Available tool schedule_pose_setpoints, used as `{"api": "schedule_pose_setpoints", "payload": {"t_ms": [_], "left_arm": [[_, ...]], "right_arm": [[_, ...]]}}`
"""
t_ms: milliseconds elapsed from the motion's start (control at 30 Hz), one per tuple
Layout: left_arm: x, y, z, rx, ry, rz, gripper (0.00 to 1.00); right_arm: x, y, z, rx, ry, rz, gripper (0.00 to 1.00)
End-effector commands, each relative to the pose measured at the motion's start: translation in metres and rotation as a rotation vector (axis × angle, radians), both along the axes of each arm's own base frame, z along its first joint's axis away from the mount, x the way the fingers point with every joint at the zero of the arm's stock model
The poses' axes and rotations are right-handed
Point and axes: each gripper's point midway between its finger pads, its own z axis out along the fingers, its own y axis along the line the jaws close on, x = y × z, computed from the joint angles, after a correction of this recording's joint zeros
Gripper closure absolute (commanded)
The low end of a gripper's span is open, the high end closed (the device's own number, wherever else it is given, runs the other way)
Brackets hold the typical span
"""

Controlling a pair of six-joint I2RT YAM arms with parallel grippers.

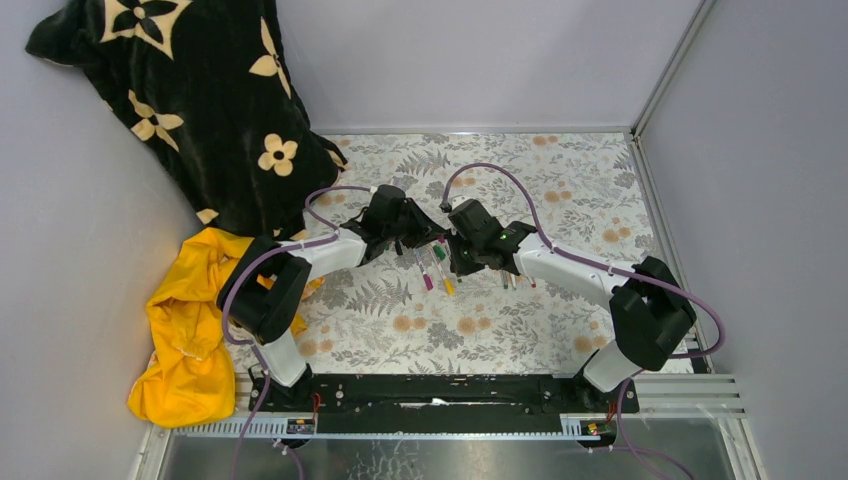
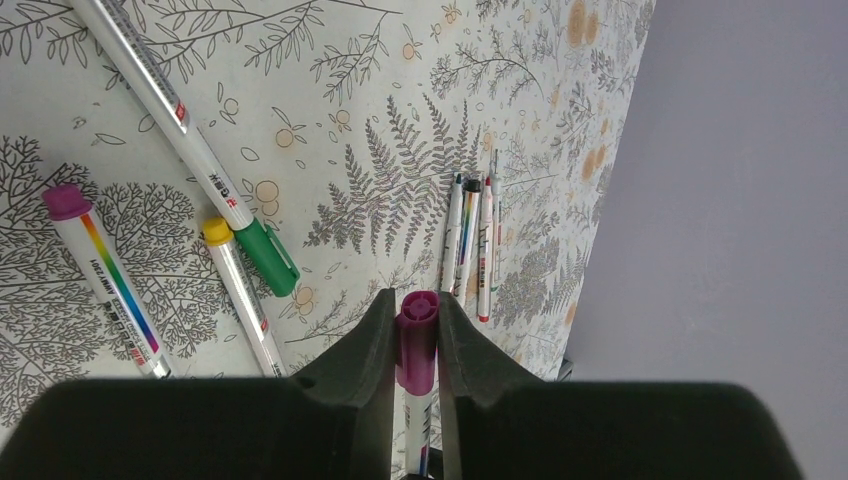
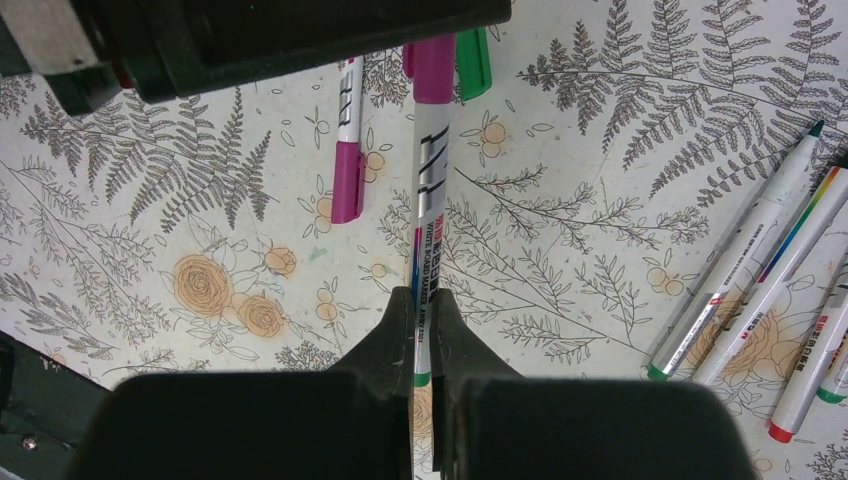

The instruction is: Open the pen caps

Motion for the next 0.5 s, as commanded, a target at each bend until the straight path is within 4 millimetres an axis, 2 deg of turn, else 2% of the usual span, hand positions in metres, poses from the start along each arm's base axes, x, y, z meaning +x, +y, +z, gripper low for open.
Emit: {"api": "schedule_pose_setpoints", "payload": {"t_ms": [0,67,200,400,467], "left_arm": [[0.0068,-0.0094,0.0123,-0.04,-0.053,-0.009,0.93],[0.0064,-0.0091,0.013,-0.044,-0.057,-0.008,1.0],[0.0051,-0.008,0.0151,-0.054,-0.067,-0.004,1.0],[0.005,-0.0068,0.0176,-0.05,-0.077,0.002,1.0],[0.004,-0.0085,0.0187,-0.052,-0.079,-0.003,1.0]], "right_arm": [[0.0029,0.009,0.0242,0.058,-0.055,0.009,1.0],[0.0035,0.0088,0.0241,0.054,-0.057,0.009,1.0],[0.0032,0.0071,0.0216,0.049,-0.056,0.003,1.0],[0.0056,0.0122,0.0273,0.075,-0.065,0.006,0.78],[0.0071,0.0155,0.0293,0.077,-0.063,0.013,0.74]]}}
